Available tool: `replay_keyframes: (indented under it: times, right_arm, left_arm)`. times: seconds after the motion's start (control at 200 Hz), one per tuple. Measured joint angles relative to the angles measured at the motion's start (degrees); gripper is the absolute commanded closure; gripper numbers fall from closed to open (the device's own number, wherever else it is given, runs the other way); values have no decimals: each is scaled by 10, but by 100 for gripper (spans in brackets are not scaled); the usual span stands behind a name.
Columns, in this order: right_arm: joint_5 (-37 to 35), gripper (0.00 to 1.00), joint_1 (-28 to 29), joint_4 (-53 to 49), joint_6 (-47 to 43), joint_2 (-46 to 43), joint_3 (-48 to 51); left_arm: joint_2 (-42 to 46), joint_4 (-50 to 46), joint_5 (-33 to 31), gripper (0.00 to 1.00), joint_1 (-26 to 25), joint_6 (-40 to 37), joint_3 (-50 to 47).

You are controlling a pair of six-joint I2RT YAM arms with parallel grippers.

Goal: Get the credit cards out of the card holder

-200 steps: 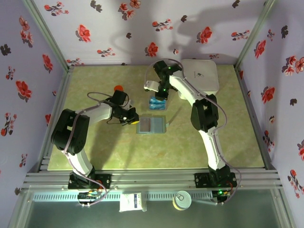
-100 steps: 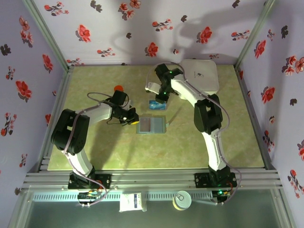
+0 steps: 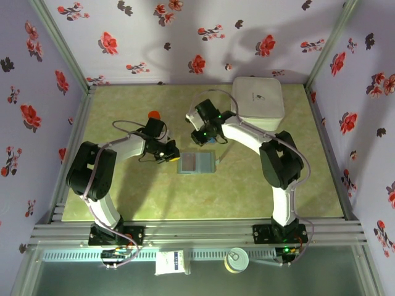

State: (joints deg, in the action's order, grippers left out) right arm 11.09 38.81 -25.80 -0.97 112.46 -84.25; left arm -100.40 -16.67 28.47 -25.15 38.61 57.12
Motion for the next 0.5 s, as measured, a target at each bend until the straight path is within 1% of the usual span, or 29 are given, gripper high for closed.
replay_keyframes:
  times: [0.09,0.285,0.405,0.5]
  right_arm:
    - [18,87,12,45,88,-3,41]
    - [54,90,13,111,252,-14,95]
    - [72,90,13,125,330,-22,111]
    - [87,87,13,133,372,-28,120]
  left_arm:
    - [0,2,0,98,0,0,-3]
    - [0,1,0,98,0,0,-9]
    - [0,1,1,99,0,0,-9]
    - [0,2,1,99,0,0,-9]
